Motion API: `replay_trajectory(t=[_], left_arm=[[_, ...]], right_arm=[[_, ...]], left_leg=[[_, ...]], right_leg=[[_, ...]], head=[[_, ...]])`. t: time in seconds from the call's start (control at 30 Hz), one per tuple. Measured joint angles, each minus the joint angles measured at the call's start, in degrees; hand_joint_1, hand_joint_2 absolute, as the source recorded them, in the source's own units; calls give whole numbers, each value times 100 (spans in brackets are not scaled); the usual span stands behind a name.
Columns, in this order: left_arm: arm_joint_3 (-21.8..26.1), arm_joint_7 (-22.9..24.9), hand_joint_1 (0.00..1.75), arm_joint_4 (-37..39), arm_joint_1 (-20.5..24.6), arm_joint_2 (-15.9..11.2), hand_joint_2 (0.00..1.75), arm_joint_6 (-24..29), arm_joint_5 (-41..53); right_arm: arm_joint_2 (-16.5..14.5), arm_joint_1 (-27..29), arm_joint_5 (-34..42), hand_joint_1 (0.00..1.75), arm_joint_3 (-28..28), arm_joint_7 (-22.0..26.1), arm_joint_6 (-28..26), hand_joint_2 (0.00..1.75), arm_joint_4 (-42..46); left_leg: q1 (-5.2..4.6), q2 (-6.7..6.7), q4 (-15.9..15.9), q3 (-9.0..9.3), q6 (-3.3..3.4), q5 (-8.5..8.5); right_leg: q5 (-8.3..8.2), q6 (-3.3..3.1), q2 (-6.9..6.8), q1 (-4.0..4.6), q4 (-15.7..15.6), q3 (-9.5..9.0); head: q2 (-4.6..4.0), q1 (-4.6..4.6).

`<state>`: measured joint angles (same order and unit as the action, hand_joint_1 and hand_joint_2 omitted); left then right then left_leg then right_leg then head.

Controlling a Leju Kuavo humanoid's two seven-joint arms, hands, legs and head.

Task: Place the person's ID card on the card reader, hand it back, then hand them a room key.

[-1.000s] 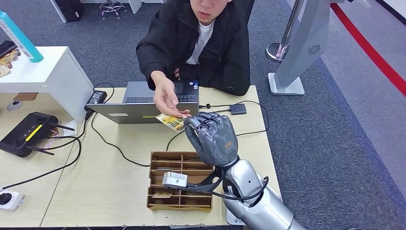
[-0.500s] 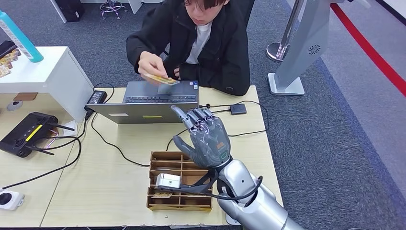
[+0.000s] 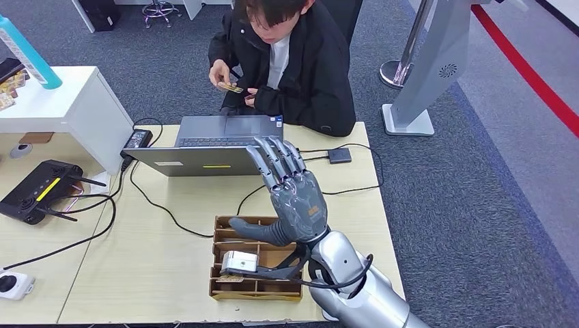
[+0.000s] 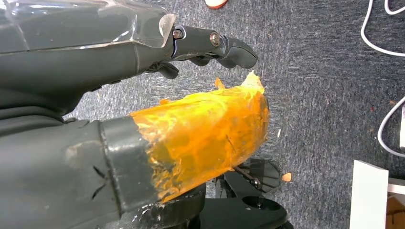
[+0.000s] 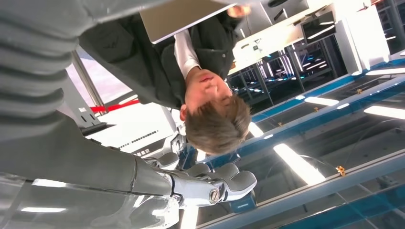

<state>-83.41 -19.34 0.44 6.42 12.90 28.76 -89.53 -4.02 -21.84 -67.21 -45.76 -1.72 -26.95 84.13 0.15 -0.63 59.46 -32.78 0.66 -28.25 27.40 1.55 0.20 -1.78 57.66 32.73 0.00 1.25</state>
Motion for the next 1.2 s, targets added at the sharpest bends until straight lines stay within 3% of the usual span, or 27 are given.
replay_trajectory(t=[0.3, 0.6, 0.87, 1.2], left_arm=[[0, -63, 0, 0, 0, 0, 0, -2, -3], [58, -234, 0, 1, -10, 0, 0, 19, -13], [298, -371, 0, 6, -27, -6, 0, 84, -13], [605, -529, 0, 9, -50, -22, 0, 105, -13]], right_arm=[[17, 272, 550, 0, 88, 250, -98, 0, 2], [24, 1188, 2201, 0, 565, 1222, -333, 0, 453], [50, 2018, 3566, 0, 1054, 1939, 134, 0, 1210], [115, 2514, 4830, 0, 1392, 2471, 881, 0, 1718]], left_leg=[[0, 0, 0, 0, 0, 0], [0, -1, 0, -3, 0, -3], [0, -1, -1, -6, 0, -4], [0, -1, 0, -6, 0, -3]], right_leg=[[0, 0, 0, 0, -1, 1], [2, 0, -1, 0, -2, 4], [2, 0, 0, 0, -2, 6], [2, 0, 0, 0, -2, 5]], head=[[0, 0], [0, 0], [0, 0], [0, -1]])
